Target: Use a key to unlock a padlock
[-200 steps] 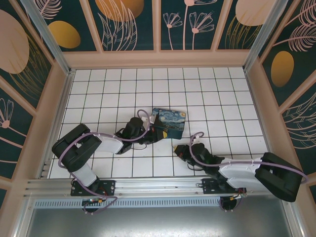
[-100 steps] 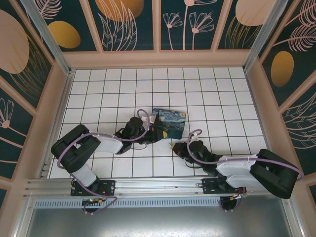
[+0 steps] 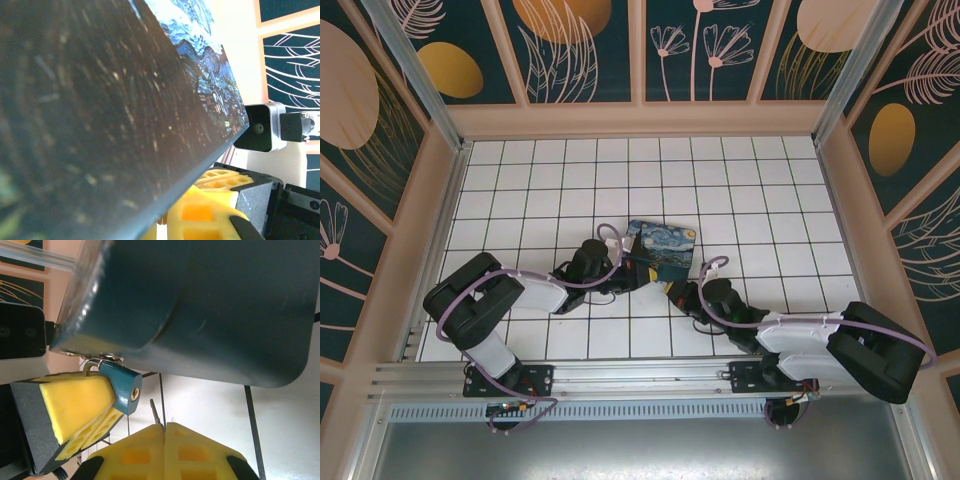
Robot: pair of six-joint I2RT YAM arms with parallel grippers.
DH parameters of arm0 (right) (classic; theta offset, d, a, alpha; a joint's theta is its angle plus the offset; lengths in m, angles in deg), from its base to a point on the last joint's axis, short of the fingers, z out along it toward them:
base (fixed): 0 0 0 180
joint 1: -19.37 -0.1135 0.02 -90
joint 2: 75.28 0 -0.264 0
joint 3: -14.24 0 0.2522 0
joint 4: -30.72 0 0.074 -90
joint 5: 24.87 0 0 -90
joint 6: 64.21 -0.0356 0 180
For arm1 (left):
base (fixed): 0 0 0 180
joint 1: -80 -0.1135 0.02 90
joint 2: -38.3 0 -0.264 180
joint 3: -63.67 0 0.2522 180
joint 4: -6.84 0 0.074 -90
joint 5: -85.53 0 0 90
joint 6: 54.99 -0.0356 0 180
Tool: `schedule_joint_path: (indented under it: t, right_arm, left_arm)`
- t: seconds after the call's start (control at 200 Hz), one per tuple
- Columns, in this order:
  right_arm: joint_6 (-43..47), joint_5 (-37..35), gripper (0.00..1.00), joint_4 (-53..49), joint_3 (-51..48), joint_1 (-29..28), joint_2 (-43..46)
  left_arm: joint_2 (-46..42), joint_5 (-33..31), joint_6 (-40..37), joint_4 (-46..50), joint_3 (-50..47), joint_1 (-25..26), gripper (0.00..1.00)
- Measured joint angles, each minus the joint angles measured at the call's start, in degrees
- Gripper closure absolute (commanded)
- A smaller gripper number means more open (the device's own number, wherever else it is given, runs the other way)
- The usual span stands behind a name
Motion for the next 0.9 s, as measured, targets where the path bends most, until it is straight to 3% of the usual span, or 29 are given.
schedule_joint_path:
  t: [0.901]
  right_arm:
    - [1.62, 2.58, 1.00, 0.00, 1.95, 2.16, -1.97]
  left_arm:
    - [0.39, 1.05, 0.04, -2.14, -0.26, 0.00, 1.00]
